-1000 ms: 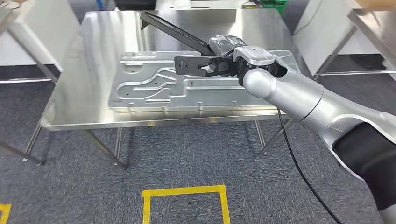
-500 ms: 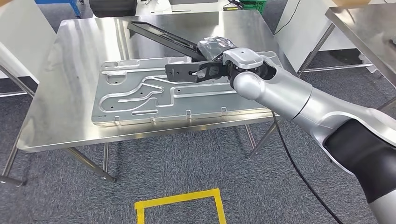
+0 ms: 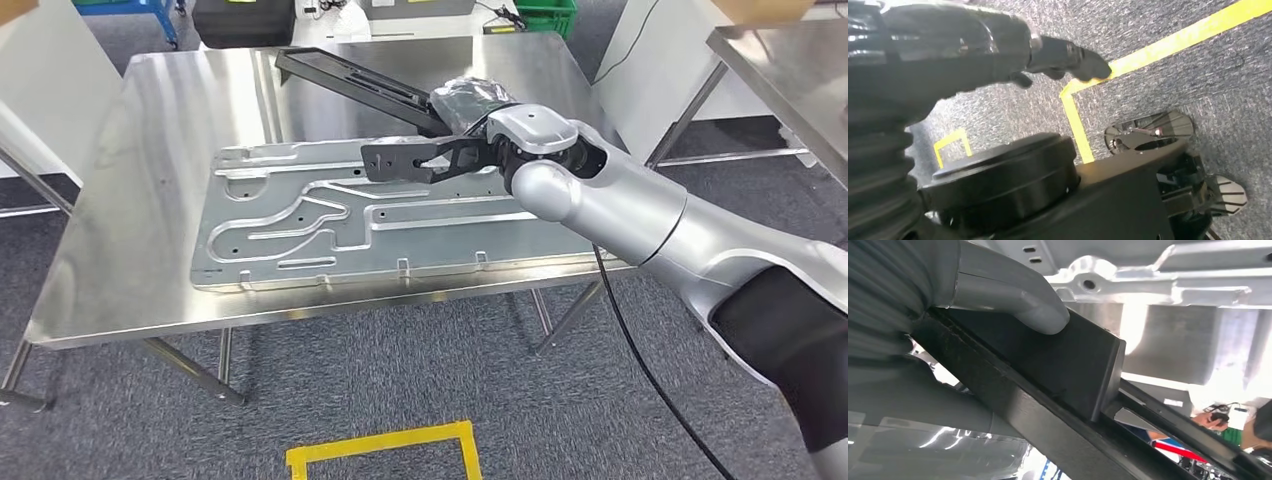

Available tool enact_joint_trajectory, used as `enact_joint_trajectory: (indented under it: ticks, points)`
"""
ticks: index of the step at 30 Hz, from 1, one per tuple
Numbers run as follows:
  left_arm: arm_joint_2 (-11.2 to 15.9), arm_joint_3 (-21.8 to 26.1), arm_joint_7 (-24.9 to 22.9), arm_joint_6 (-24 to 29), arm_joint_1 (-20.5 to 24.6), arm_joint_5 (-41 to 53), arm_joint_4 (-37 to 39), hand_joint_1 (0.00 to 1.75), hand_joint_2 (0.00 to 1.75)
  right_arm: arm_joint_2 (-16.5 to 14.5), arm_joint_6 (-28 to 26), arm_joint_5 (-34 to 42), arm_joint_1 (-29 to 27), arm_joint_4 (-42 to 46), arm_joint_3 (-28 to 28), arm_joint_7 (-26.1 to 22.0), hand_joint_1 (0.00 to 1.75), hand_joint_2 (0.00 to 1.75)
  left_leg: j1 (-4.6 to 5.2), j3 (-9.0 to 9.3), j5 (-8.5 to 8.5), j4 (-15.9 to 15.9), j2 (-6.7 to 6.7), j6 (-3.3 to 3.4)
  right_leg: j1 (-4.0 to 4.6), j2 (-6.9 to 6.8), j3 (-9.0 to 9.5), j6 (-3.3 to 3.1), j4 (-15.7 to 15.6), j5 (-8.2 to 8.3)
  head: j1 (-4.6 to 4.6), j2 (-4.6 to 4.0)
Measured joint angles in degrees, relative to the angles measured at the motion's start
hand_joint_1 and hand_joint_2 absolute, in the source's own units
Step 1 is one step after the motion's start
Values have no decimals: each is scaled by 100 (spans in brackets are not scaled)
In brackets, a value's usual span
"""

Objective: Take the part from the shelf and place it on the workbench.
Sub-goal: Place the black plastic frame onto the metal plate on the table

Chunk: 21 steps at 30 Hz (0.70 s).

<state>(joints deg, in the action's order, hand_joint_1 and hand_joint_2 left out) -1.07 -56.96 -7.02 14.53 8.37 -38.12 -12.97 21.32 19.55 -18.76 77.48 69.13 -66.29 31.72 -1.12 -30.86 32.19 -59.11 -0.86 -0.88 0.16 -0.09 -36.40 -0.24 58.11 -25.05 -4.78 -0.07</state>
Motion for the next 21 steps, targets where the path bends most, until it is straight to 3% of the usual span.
enact_joint_trajectory:
  ticks: [2, 5, 6, 7, 9, 10, 11, 16, 17, 19, 20, 21]
  points:
    - [-3, 0, 3, 5, 3, 1, -1, 0, 175, -22, 13, -84, 38, 19, -5, -33, 175, 175, 7, -171, 152, -330, 58, -39, -27, -51, 121, -52, -134, -39, 50, 0]
    - [-1, 1, 10, 4, 1, -5, -1, 0, 175, -54, 40, -150, 16, 17, -52, -59, 175, 175, 8, -845, 407, -1349, 105, -60, -6, -81, 241, -89, -156, -126, 156, 0]
    - [-1, 2, 14, 4, 3, -7, -1, 0, 175, -58, 45, -154, -10, 17, -67, -60, 175, 175, 9, -1001, 342, -1492, 102, -62, 1, -89, 283, -87, -150, -168, 176, 0]
    - [0, 2, 17, 5, 5, -9, -2, 0, 175, -61, 46, -154, -27, 17, -78, -60, 175, 175, 9, -1051, 155, -1425, 95, -61, 5, -99, 331, -80, -137, -215, 186, 0]
    - [-1, 1, 18, 8, -3, -4, -2, 0, 175, -68, 43, -153, -39, 17, -87, -59, 175, 175, 11, -900, -381, -853, 50, -48, 1, -114, 436, -50, -93, -333, 200, 0]
    - [-3, 0, 14, 12, -13, -2, -2, 0, 175, -68, 41, -153, -39, 16, -88, -56, 175, 175, 19, -793, -557, -567, 18, -36, 9, -113, 468, -23, -57, -393, 219, 0]
    - [-5, 0, 10, 16, -19, 2, -1, 0, 175, -67, 41, -153, -42, 16, -87, -51, 175, 175, 24, -697, -603, -344, -9, -6, 18, -108, 476, 7, -26, -437, 237, 0]
    - [-12, 0, -6, 29, -14, 13, -1, 0, 175, -56, 45, -159, -52, 18, -70, -37, 175, 175, 10, -555, -434, -150, 22, 160, 16, -85, 409, 132, 131, -579, 181, 0]
    - [-16, 0, -7, 29, -10, 14, -2, 0, 175, -55, 45, -160, -46, 19, -58, -36, 175, 175, -5, -524, -417, -141, 32, 186, 4, -64, 302, 169, 354, -682, 162, 0]
    - [-20, 0, -9, 28, -9, 16, -2, 0, 175, -51, 46, -162, -57, 19, -43, -36, 175, 175, -9, -469, -368, -136, 46, 226, -22, -36, -109, 226, 1087, -941, 113, 0]
    - [-20, 0, -9, 28, -12, 16, -1, 0, 175, -49, 47, -163, -79, 18, -43, -36, 175, 175, -8, -436, -339, -136, 58, 232, -30, -34, -337, 238, 1433, -1015, 88, 0]
    - [-20, 0, -10, 28, -16, 16, -1, 0, 175, -47, 47, -163, -102, 17, -44, -36, 175, 175, -5, -392, -306, -137, 73, 232, -35, -33, -502, 238, 1628, -984, 57, 0]
